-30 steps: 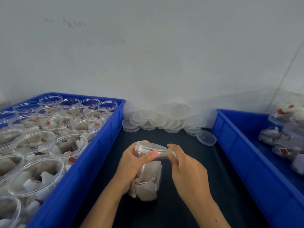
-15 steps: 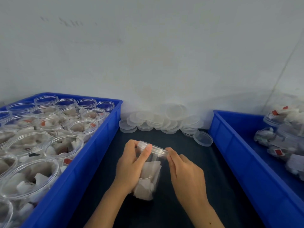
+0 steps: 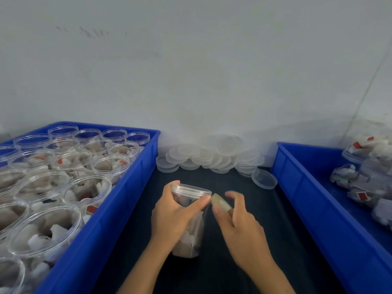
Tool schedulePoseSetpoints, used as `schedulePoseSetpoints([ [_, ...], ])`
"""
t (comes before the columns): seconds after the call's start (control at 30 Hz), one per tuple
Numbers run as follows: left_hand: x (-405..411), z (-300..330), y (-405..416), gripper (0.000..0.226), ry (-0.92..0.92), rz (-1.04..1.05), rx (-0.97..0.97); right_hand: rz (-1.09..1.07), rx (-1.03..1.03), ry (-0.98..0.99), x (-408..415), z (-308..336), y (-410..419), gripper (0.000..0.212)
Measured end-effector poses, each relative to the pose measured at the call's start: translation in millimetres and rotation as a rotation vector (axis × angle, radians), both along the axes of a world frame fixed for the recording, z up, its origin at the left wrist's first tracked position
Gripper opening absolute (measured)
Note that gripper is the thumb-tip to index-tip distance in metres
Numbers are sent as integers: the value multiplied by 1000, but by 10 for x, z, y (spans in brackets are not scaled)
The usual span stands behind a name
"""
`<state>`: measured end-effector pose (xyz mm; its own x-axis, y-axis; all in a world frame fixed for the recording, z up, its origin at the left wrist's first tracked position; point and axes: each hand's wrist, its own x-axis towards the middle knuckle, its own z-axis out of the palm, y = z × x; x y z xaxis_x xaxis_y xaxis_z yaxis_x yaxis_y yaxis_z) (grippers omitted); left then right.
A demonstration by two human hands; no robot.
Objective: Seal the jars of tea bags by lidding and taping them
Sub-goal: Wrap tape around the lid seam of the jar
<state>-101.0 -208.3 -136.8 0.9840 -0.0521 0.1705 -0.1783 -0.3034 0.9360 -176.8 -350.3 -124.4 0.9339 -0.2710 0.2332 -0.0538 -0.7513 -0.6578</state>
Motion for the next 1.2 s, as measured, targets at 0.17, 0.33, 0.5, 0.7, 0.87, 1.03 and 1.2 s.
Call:
schedulePoseSetpoints([
  [0.17,55,-30,75,102,-14,-43,-36,150,288,163,-7,14,-80,48],
  [0.33,50,-74,96,88,-61,-14,-97,25,21,30,-20,94,-160,51],
  [0.5,35,-73,95,79,-99,-9,-73,-113,-341,-21,-54,168,-255,50],
  [0.7,15,-29,113,83,-24,-179,-233,-79,-277,16,-13,98,-318,47],
  [0.87,3,-10,118,82,11,-315,-295,-68,-258,-3,-14,103,-267,45],
  [1.03,-3,-40,110,83,19,-369,-319,-64,-245,3,-36,92,-237,37],
  [1.2,2,-62,112,83,16,-441,-328,-79,-264,-6,-36,113,-198,37],
])
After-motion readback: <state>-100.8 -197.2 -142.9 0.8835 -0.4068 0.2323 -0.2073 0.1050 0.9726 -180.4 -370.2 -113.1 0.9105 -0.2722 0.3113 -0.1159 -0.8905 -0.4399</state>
